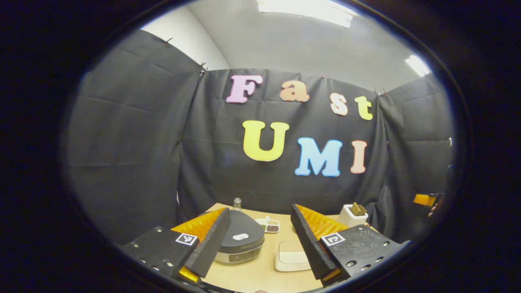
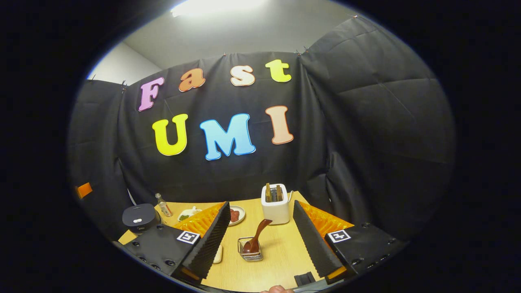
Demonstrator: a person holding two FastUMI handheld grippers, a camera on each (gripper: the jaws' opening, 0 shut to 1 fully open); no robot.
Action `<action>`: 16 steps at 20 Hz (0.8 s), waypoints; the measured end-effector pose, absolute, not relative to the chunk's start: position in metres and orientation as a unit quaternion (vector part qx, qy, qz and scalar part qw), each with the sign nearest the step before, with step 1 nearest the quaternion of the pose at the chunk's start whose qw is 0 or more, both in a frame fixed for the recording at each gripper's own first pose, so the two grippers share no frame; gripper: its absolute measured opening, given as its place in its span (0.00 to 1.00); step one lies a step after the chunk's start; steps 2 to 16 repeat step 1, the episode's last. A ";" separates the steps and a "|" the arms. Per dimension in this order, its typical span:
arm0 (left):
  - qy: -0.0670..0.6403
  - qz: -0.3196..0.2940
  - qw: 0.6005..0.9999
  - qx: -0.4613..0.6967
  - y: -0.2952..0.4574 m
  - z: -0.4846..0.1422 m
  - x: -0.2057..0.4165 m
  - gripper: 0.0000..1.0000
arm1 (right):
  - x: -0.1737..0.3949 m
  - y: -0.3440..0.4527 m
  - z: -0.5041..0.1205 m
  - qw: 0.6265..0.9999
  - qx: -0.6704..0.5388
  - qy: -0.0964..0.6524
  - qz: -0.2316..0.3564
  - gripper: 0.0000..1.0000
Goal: Close the left gripper, press the button to open the rice cooker; take a wooden spoon from the chopstick holder with the right hand, scoop a spoonful of rice and pour it into the rice cooker, then put the wooden spoon back into the chopstick holder.
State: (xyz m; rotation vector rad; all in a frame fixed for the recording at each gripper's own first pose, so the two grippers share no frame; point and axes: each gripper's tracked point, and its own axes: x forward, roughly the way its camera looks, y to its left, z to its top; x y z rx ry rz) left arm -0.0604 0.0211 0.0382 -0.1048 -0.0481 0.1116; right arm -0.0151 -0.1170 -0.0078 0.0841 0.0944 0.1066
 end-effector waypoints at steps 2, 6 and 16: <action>-0.026 0.055 0.997 -0.050 0.021 0.039 -0.059 0.92 | -0.015 -0.117 -0.007 0.997 0.039 0.047 0.053 0.98; -0.026 0.055 0.997 -0.050 0.021 0.039 -0.059 0.92 | -0.015 -0.117 -0.007 0.997 0.039 0.047 0.053 0.98; -0.026 0.055 0.997 -0.050 0.021 0.039 -0.059 0.92 | -0.015 -0.117 -0.007 0.997 0.039 0.047 0.053 0.98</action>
